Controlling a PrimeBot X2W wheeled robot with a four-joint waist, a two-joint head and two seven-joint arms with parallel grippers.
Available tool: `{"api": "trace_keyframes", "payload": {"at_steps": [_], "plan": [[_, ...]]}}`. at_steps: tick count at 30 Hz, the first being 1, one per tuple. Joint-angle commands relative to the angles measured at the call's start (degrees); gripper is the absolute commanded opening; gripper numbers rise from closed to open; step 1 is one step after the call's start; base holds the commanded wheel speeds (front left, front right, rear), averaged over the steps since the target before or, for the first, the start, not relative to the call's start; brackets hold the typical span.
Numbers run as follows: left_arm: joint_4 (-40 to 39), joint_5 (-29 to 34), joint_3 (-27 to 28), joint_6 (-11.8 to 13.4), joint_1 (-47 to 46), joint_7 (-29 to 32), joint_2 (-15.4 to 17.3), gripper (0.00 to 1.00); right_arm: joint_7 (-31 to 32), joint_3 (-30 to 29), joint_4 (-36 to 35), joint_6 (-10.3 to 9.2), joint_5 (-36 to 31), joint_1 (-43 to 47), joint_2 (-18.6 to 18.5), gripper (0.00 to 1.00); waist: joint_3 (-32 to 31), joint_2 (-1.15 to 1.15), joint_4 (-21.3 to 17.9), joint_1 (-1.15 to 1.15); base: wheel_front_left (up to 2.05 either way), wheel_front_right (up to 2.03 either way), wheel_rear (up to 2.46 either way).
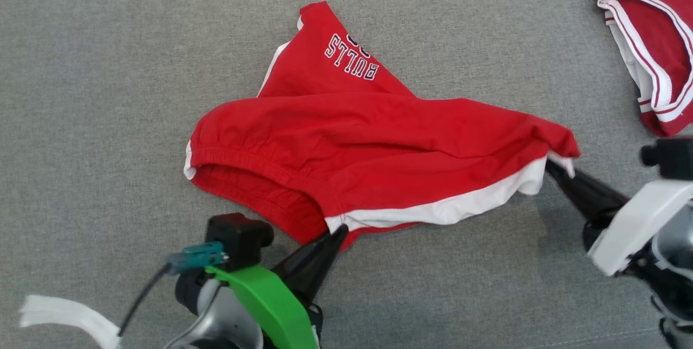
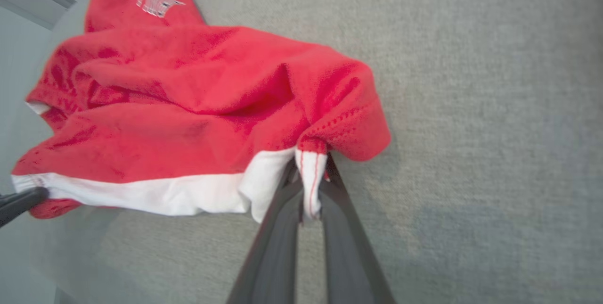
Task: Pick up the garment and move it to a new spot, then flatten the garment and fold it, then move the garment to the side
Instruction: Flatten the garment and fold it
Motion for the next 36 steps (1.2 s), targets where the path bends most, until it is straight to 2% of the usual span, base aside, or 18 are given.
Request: {"api": "trace_keyframes", "payload": {"at_steps": [1, 3, 6, 7, 8, 10, 13, 17, 20, 22, 24, 27, 31, 36], "plan": [[-4.88, -2.59, 2.09, 0.09, -0.07, 1.41, 1.19, 0.00, 1.17, -3.89, -3.75, -0.05, 4.62, -0.97, -1.56, 0.00, -0.63, 0.37, 0.65, -0.01, 0.00, 0.00, 0.00], [-11.63, -6.20, 4.46, 0.45, -1.49, 4.28, 2.31, 0.00, 2.97, -8.21, -7.62, 0.00, 9.47, -2.19, -2.36, 0.00, -0.31, 0.37, 1.12, -0.01, 0.00, 0.00, 0.00], [-18.84, -11.14, 9.40, 1.60, -6.75, 10.21, 5.23, 0.00, 5.50, -13.80, -10.55, 0.00, 13.35, -7.21, -4.18, 0.00, 1.15, 0.37, 2.07, -0.01, 0.00, 0.00, 0.00], [-20.29, -11.47, 11.73, 2.04, -9.88, 12.37, 7.12, 0.00, 6.20, -14.89, -10.62, -0.01, 14.56, -10.24, -3.96, 0.00, 1.81, 0.37, 2.12, -0.01, 0.00, 0.00, 0.00], [-20.29, -11.47, 11.73, 2.04, -9.88, 12.37, 7.12, 0.00, 6.20, -14.89, -10.62, -0.01, 14.56, -10.24, -3.96, 0.00, 1.81, 0.37, 2.12, -0.01, 0.00, 0.00, 0.00], [-20.78, -13.24, 15.67, 2.94, -17.68, 16.45, 9.85, 0.00, 7.78, -16.21, -8.74, -0.04, 15.84, -18.07, -2.91, 0.00, 3.67, 0.37, 2.08, -0.01, 0.00, 0.00, 0.00], [-14.49, -13.54, 19.74, 3.95, -33.42, 21.60, 13.92, 0.00, 9.95, -16.55, -2.55, -0.12, 11.56, -32.23, -1.41, 0.00, 7.14, 0.37, 3.35, -0.01, 0.00, 0.00, 0.00], [2.25, -10.67, 19.53, 4.15, -55.63, 22.54, 15.17, 0.00, 8.60, -14.98, 8.00, -0.14, 1.11, -54.41, 5.10, 0.00, 13.21, 0.37, 4.71, -0.01, 0.00, 0.00, 0.00], [14.71, -6.56, 17.60, 2.82, -70.41, 17.68, 13.34, 0.00, 3.73, -15.03, 16.09, -0.12, -7.83, -69.46, 11.35, 0.00, 17.56, 0.37, 5.53, -0.01, 0.00, 0.00, 0.00], [21.33, -2.90, 16.93, 1.56, -79.62, 9.69, 11.88, 0.00, -2.46, -15.65, 21.49, -0.12, -13.80, -77.94, 14.52, 0.00, 19.72, 0.37, 5.70, -0.01, 0.00, 0.00, 0.00], [27.29, 1.39, 14.37, -0.01, -85.49, 1.76, 11.28, 0.00, -10.09, -16.46, 25.82, -0.11, -19.46, -84.67, 16.10, 0.00, 21.28, 0.37, 5.77, -0.01, 0.00, 0.00, 0.00], [35.43, 5.91, 10.59, -1.17, -91.89, -8.49, 11.06, 0.00, -19.61, -16.71, 32.91, -0.11, -24.22, -92.35, 17.49, 0.00, 22.85, 0.37, 5.14, -0.01, 0.00, 0.00, 0.00], [44.53, 7.87, 5.97, -1.77, -93.96, -17.64, 11.40, 0.00, -25.46, -14.54, 41.65, -0.08, -22.04, -95.05, 17.91, 0.00, 23.42, 0.37, 3.68, -0.01, 0.00, 0.00, 0.00], [51.63, 3.73, -0.51, -1.93, -87.16, -22.84, 13.17, 0.00, -27.44, -8.32, 46.52, -0.05, -17.06, -86.23, 17.93, 0.00, 22.27, 0.37, 1.25, -0.01, 0.00, 0.00, 0.00]]}}
